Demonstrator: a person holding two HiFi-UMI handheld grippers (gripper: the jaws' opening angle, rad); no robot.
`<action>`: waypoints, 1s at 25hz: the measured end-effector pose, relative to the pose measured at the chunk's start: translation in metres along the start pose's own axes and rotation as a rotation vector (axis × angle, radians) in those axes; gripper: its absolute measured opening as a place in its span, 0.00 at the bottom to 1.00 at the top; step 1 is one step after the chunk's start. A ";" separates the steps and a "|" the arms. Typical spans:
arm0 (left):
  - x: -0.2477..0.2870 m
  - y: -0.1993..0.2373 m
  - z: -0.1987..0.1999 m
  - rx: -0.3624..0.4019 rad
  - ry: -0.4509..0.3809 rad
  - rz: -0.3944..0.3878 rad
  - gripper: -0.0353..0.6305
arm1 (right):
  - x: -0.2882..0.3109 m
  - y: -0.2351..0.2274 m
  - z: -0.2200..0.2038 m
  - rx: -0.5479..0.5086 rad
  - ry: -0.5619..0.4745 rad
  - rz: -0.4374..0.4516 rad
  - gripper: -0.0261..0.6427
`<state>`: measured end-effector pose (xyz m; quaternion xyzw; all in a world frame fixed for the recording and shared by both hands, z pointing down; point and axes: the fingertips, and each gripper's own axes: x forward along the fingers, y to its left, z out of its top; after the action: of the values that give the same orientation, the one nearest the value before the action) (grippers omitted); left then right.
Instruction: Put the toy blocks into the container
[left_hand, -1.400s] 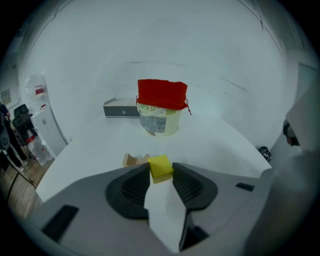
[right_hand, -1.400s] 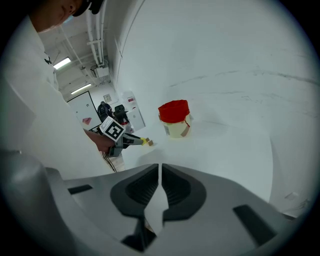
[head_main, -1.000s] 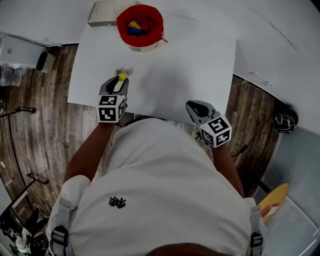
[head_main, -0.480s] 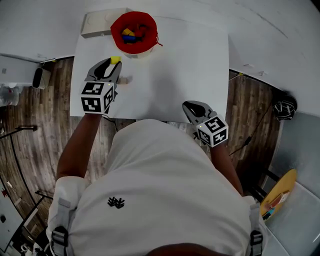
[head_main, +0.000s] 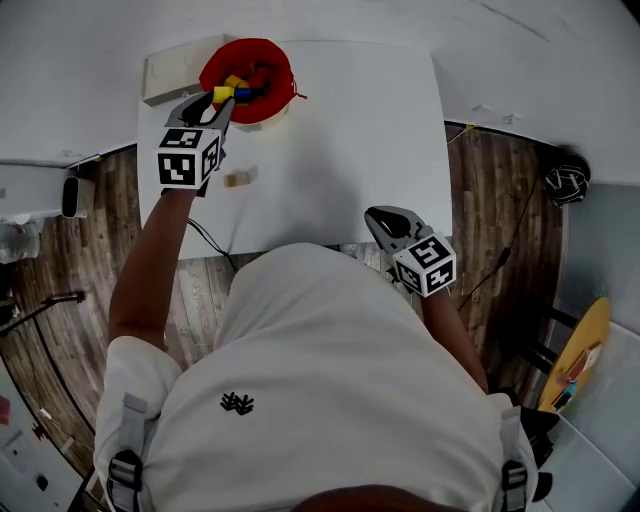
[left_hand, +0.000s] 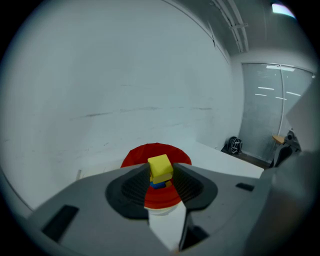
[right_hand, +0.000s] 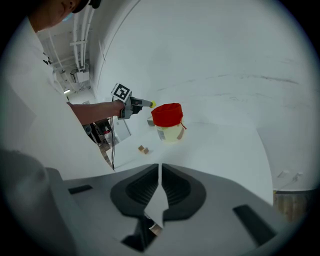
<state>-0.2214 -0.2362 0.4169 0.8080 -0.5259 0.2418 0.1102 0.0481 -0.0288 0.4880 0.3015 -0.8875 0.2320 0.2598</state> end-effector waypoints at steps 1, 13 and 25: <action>0.007 0.002 0.001 0.009 0.008 -0.007 0.27 | -0.002 0.000 0.000 0.006 -0.002 -0.010 0.07; 0.094 0.015 -0.009 0.215 0.237 -0.122 0.27 | -0.022 0.002 -0.019 0.087 0.003 -0.101 0.07; 0.096 0.001 -0.034 0.457 0.477 -0.198 0.28 | -0.027 -0.005 -0.019 0.075 0.001 -0.087 0.07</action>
<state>-0.1998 -0.2983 0.4950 0.7797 -0.3367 0.5235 0.0690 0.0757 -0.0101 0.4869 0.3493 -0.8642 0.2536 0.2585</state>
